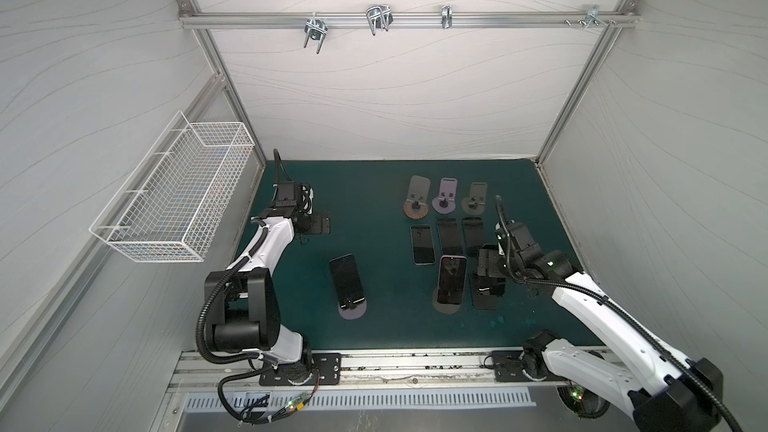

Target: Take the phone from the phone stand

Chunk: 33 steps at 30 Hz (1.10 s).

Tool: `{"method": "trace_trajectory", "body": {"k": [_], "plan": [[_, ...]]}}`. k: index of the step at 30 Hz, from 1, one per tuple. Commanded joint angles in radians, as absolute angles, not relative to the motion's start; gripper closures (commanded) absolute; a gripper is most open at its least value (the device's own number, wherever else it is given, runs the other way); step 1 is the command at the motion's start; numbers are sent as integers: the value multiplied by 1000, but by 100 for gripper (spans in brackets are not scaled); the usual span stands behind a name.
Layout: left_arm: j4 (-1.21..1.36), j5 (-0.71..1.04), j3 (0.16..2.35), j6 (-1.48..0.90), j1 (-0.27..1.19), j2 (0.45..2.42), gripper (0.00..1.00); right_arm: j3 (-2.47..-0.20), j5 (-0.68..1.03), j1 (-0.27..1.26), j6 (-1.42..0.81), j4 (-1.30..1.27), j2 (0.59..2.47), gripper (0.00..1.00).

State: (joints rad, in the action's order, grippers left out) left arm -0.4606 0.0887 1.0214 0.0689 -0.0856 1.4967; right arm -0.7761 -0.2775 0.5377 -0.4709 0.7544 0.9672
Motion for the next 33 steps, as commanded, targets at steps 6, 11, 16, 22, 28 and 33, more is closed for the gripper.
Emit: {"method": "trace_trajectory", "body": {"k": [6, 11, 16, 22, 28, 33], "plan": [[-318, 13, 974, 101, -109, 1512, 2, -772, -420, 623, -569, 750, 993, 14], [-304, 8, 961, 108, -118, 1526, 3, -764, -440, 631, -598, 752, 957, 31], [-245, -2, 907, 127, -125, 1511, 3, -783, -425, 630, -584, 784, 925, 40], [-230, 20, 894, 127, -136, 1510, 3, -840, -404, 629, -564, 835, 904, 40], [-219, 18, 888, 124, -138, 1504, 3, -966, -386, 629, -526, 920, 912, 39], [-220, 71, 885, 106, -148, 1503, 3, -1060, -371, 629, -477, 936, 917, 39]]}}
